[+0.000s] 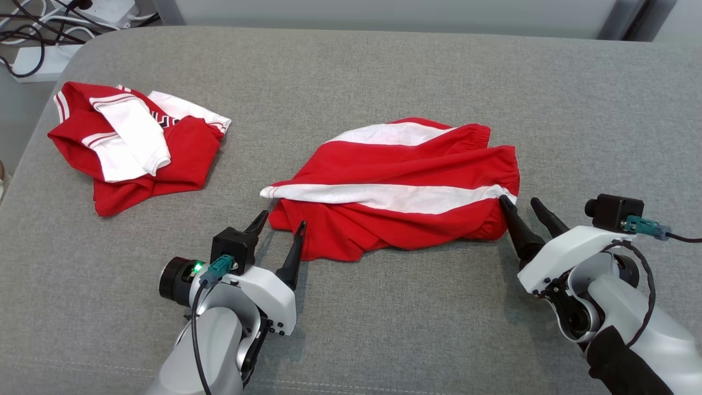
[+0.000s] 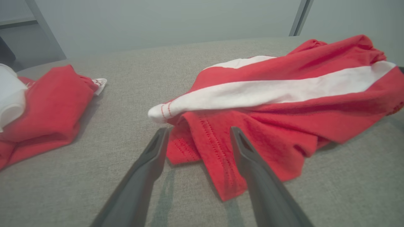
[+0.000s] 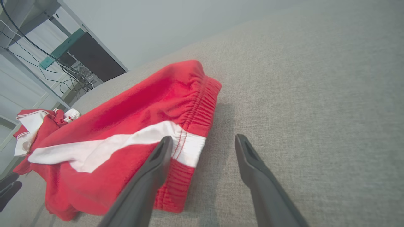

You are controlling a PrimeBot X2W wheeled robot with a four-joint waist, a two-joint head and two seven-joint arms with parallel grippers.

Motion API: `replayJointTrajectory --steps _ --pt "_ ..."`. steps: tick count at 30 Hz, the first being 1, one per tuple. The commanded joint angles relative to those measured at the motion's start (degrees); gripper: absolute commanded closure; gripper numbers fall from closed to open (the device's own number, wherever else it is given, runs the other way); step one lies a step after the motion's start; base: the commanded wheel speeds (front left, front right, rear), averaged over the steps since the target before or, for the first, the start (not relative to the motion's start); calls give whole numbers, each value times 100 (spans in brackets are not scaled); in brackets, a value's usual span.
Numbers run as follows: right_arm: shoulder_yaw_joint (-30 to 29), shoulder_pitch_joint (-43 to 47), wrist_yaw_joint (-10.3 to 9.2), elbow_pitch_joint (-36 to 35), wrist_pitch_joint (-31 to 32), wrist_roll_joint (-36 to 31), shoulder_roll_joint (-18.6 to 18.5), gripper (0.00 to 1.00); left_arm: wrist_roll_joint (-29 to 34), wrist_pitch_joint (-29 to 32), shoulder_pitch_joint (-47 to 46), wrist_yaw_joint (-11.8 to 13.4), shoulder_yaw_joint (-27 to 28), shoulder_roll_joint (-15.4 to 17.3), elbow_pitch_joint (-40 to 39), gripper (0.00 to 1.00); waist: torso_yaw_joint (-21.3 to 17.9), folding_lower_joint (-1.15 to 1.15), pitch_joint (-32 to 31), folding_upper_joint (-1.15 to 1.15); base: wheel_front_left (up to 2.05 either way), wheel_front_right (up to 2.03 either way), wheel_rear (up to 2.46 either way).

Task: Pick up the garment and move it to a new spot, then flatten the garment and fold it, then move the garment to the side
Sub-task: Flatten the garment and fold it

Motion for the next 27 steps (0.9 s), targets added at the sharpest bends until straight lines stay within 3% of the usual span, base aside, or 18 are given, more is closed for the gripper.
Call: replayJointTrajectory --steps 1,10,13,14,15,16,19,20,27 --pt "-11 108 24 -164 -83 59 -9 0 66 -75 -3 16 183 67 -149 0 -6 0 21 0 0 0 0" --pt "-13 36 24 -211 -83 132 9 2 94 -75 -11 -14 208 49 -172 0 41 0 132 0 0 0 0" --pt "-12 -8 24 -231 -83 167 10 19 102 -75 -27 -25 226 46 -172 0 77 0 172 0 0 0 0" --pt "-4 -20 24 -248 -83 173 9 30 107 -75 -32 -27 234 45 -171 0 87 0 183 0 0 0 0" --pt "2 -29 24 -271 -83 186 12 50 112 -75 -37 -29 243 44 -170 0 95 0 195 0 0 0 0" --pt "6 -34 24 -287 -83 200 10 56 116 -75 -40 -28 252 43 -168 0 100 0 205 0 0 0 0" --pt "11 -40 24 -351 -83 240 -1 91 128 -75 -40 -23 279 41 -163 0 103 0 227 0 0 0 0" --pt "14 -38 24 -368 -83 250 -6 97 132 -75 -41 -21 290 41 -162 0 99 0 232 0 0 0 0" --pt "-24 7 24 -546 -83 283 -109 100 118 -75 -38 -4 397 38 -161 0 -8 0 210 0 0 0 0"
